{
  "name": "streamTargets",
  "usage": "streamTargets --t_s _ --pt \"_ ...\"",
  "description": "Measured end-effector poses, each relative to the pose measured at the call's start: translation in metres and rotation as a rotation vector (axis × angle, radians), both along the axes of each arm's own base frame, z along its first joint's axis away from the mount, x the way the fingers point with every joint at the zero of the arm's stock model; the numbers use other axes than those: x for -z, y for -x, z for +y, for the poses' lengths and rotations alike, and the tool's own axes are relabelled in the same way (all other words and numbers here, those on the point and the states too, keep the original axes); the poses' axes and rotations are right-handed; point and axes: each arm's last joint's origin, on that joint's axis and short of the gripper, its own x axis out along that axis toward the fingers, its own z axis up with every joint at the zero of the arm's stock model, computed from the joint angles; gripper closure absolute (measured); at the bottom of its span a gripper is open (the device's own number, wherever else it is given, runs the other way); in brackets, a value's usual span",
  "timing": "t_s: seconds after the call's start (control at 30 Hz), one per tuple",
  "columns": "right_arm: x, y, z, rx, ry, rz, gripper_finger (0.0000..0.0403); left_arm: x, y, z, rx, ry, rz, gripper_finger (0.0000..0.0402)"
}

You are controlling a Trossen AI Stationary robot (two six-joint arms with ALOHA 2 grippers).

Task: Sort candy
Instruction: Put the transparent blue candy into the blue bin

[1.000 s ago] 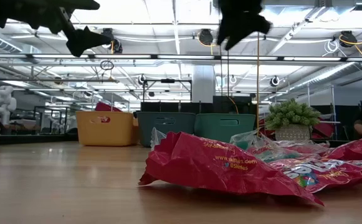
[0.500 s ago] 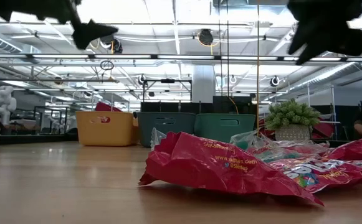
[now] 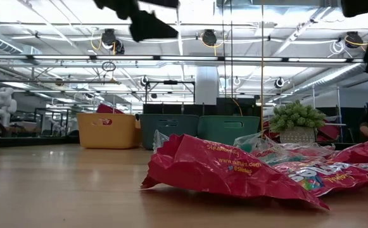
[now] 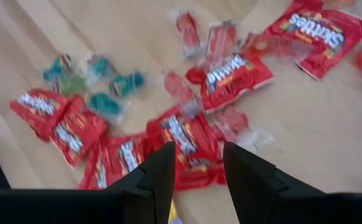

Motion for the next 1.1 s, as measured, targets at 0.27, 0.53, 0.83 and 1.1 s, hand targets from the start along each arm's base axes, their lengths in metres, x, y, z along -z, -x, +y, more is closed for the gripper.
streamTargets --t_s 0.27,0.53,0.83,1.1 --pt "0.001 0.014 0.012 -0.079 0.008 0.011 0.0277 0.05 -0.076 -0.045 0.117 -0.1 0.203 0.0075" --pt "0.001 0.027 0.024 -0.125 -0.017 0.005 0.0277 0.101 -0.115 -0.072 0.159 -0.103 0.367 0.0084" --pt "0.0 0.037 0.032 -0.125 -0.004 -0.065 0.0277 0.155 -0.124 -0.077 0.167 -0.067 0.508 0.0091" --pt "0.004 0.038 0.037 -0.137 0.022 -0.062 0.0277 0.15 -0.122 -0.077 0.149 -0.093 0.5 0.0225"
